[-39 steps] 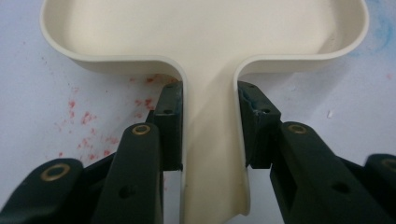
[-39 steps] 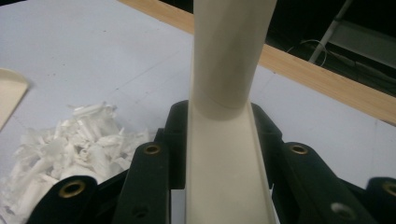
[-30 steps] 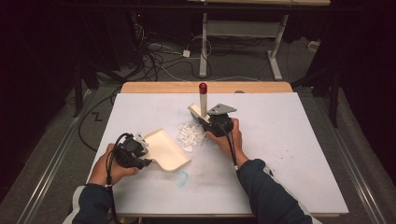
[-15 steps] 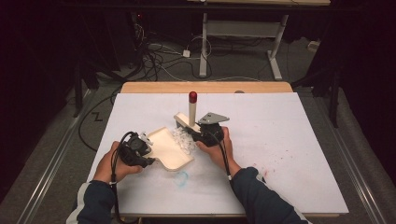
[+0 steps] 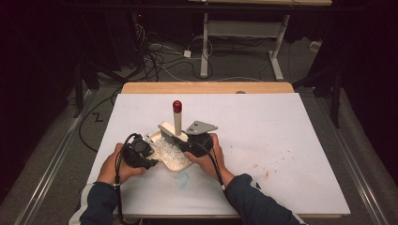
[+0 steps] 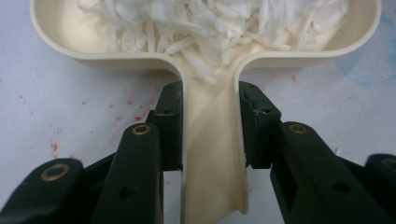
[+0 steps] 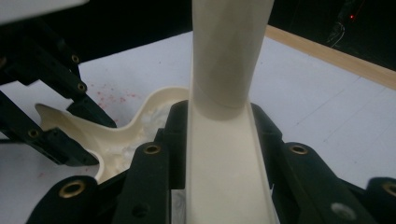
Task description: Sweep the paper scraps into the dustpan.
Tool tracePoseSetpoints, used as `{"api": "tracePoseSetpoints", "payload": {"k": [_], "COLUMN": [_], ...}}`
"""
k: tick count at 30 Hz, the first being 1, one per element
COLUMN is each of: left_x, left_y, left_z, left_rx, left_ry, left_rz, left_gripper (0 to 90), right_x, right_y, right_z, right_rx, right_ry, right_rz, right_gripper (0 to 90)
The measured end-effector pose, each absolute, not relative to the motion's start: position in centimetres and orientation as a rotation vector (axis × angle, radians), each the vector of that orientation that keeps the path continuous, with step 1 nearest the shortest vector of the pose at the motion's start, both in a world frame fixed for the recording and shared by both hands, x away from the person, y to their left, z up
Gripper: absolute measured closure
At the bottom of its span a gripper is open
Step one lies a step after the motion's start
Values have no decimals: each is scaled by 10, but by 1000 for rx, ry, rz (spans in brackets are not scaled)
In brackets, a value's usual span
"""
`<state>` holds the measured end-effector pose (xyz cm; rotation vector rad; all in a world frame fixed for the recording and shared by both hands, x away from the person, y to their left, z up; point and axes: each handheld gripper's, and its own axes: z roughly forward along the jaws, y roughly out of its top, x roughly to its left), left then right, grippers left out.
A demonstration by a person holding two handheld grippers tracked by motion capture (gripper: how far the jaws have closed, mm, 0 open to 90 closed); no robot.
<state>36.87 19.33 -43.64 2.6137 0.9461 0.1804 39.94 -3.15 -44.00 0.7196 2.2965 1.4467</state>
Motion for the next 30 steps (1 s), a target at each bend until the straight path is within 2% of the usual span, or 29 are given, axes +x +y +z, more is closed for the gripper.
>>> {"api": "tracePoseSetpoints", "payload": {"k": [7, 16, 24, 30], "left_x": [368, 366, 363, 359], "left_y": [194, 195, 193, 193], "left_z": [-440, -442, -445, -446], "left_rx": [2619, 2619, 2649, 2662], "left_ry": [952, 951, 954, 956], "left_rz": [178, 182, 178, 180], "left_gripper": [631, 631, 631, 631], "right_x": [399, 403, 390, 377], "right_y": [-47, -94, -130, -123], "right_z": [-420, -399, -416, -434], "right_rx": [726, 779, 823, 783], "right_ry": [2227, 2161, 2216, 2285], "right_rz": [1468, 1398, 1261, 1194], "right_gripper": [684, 684, 684, 684]}}
